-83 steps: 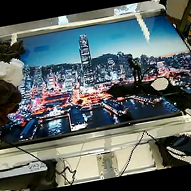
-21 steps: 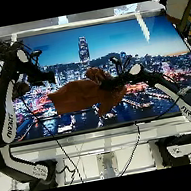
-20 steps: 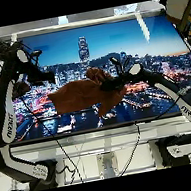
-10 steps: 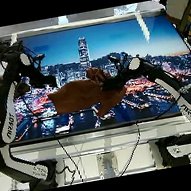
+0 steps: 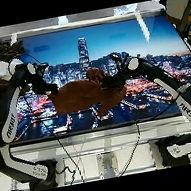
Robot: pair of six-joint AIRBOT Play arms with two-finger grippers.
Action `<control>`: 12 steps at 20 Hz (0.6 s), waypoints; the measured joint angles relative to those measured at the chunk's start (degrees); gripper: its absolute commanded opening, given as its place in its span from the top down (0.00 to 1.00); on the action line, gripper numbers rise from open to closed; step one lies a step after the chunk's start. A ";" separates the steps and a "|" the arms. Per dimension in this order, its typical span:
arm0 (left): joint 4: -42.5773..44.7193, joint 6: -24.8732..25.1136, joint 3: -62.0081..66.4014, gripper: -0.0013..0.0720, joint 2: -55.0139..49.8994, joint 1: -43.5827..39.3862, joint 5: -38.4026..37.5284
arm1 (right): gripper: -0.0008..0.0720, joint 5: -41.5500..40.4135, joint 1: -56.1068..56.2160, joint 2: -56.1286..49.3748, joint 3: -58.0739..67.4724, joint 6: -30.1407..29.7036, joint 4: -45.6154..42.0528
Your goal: Fold the shirts.
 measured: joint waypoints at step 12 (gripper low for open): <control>-7.52 3.04 -0.50 0.05 -0.07 6.08 -6.23 | 0.75 -6.38 0.81 -3.02 0.00 0.50 2.49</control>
